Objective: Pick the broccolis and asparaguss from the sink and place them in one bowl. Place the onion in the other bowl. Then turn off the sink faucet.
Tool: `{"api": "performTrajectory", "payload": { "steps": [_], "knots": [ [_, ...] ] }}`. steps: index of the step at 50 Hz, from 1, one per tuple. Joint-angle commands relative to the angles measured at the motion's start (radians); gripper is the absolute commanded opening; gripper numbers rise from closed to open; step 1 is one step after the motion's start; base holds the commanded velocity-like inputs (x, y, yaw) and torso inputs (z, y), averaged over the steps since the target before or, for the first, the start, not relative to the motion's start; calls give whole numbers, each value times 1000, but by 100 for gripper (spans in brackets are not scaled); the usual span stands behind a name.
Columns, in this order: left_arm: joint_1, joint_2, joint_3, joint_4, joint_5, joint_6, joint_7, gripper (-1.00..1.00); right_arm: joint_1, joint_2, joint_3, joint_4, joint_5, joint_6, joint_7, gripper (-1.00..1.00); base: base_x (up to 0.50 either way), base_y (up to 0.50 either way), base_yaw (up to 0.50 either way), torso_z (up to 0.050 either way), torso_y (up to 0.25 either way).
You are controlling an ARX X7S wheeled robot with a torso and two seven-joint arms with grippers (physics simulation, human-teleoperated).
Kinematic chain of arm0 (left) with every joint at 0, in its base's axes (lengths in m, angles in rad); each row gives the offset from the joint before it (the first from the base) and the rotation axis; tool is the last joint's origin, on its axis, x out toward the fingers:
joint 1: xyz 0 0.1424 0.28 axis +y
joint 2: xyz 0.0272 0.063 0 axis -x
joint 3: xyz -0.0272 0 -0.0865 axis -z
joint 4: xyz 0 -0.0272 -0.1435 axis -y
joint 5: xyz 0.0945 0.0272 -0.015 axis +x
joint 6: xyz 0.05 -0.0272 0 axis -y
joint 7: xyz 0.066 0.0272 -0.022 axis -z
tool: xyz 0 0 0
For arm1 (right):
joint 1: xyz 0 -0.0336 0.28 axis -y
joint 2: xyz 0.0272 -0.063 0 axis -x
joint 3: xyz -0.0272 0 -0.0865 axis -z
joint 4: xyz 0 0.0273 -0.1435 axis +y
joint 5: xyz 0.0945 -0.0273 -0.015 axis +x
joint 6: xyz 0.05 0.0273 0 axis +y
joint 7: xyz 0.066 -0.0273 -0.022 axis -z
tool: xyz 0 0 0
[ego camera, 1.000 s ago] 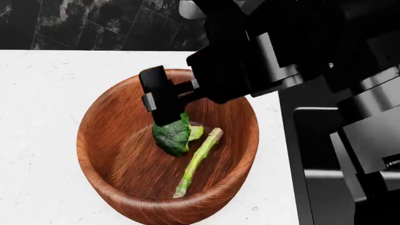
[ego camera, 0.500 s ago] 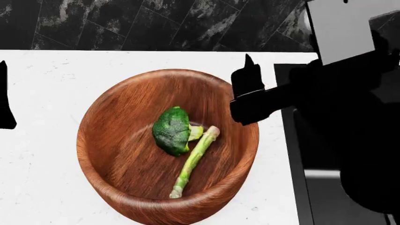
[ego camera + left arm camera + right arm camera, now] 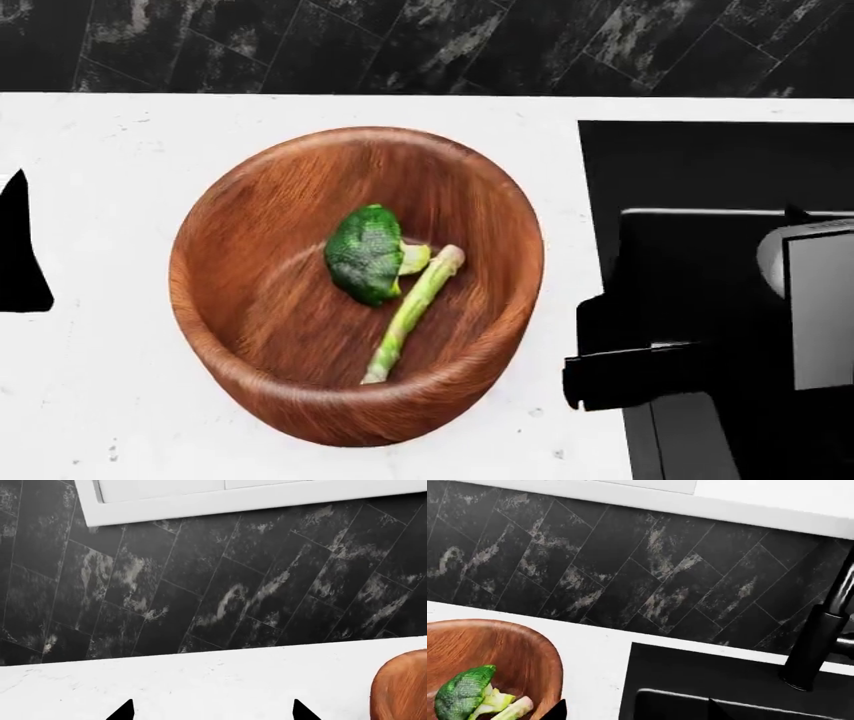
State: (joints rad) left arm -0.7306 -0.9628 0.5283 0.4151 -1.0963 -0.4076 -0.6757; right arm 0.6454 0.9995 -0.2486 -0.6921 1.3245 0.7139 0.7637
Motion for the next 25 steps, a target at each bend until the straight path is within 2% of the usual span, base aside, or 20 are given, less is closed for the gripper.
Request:
{"api": "performTrajectory", "payload": {
  "steps": [1,10,25],
  "knots": [
    [18,20,-1,12,13,17,-7,100,-135,55,68,-70,21,-59,51,100,-309,-62,0,0,0],
    [43,27,14,26,39,20,-22,100,-175,55,81,-63,-3,-84,37,100,-310,-160,0,0,0],
    [66,21,1,27,29,41,-24,100,-158,52,71,-52,13,-68,48,100,-236,-481,0,0,0]
  ]
}}
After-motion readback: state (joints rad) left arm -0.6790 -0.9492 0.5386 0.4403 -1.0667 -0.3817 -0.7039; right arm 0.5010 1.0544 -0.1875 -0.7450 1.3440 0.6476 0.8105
